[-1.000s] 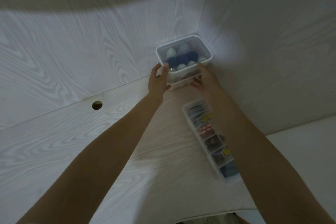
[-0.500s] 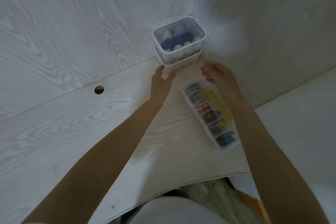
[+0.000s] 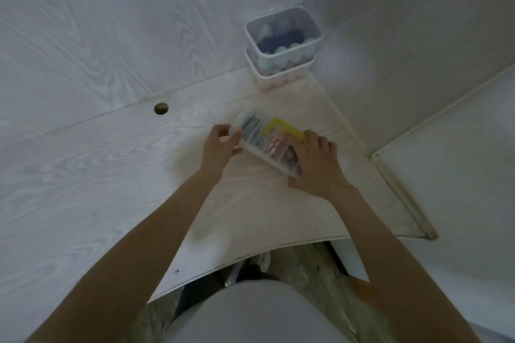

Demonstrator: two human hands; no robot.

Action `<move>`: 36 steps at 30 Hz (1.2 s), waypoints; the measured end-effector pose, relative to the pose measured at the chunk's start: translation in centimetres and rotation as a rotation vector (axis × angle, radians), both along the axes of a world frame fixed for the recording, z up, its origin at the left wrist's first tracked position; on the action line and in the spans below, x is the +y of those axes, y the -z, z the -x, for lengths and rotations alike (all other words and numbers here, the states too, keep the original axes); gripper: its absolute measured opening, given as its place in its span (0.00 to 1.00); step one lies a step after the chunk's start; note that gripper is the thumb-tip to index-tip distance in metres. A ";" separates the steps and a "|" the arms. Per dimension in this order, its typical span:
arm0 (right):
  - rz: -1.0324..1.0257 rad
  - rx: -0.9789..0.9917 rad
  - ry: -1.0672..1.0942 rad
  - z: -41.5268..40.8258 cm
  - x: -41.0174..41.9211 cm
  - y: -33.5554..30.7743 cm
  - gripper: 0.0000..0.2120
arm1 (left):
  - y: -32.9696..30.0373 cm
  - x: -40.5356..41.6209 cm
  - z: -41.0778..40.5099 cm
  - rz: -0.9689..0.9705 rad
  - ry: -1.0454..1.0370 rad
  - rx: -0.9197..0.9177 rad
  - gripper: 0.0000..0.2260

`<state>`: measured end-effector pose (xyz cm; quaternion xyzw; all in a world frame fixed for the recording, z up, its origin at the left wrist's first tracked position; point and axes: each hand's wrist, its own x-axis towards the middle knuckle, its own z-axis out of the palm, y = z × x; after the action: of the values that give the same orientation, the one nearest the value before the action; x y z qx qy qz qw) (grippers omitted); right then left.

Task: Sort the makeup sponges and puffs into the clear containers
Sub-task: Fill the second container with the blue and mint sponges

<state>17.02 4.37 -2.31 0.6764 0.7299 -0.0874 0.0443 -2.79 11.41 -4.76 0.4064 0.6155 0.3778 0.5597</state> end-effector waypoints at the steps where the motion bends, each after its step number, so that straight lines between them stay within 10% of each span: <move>1: 0.005 0.000 -0.099 1.2 1.3 -0.1 0.48 | 0.2 -0.5 2.4 0.016 -0.075 -0.043 0.10; 8: -0.049 -0.102 -0.458 8.1 10.5 0.7 0.44 | 1.3 -1.0 10.9 0.025 -0.211 -0.029 0.15; 18: -0.465 -0.017 -0.246 11.1 16.9 2.6 0.32 | 1.5 6.3 11.2 -0.028 -0.383 -0.056 0.14; 36: -0.068 0.052 -0.336 10.9 23.3 1.7 0.33 | 1.2 9.8 10.8 -0.024 -0.460 -0.150 0.14</move>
<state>6.12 27.65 -4.02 0.5437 0.8361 -0.0713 0.0165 -13.59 21.24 -5.98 0.2330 0.6439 0.5319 0.4982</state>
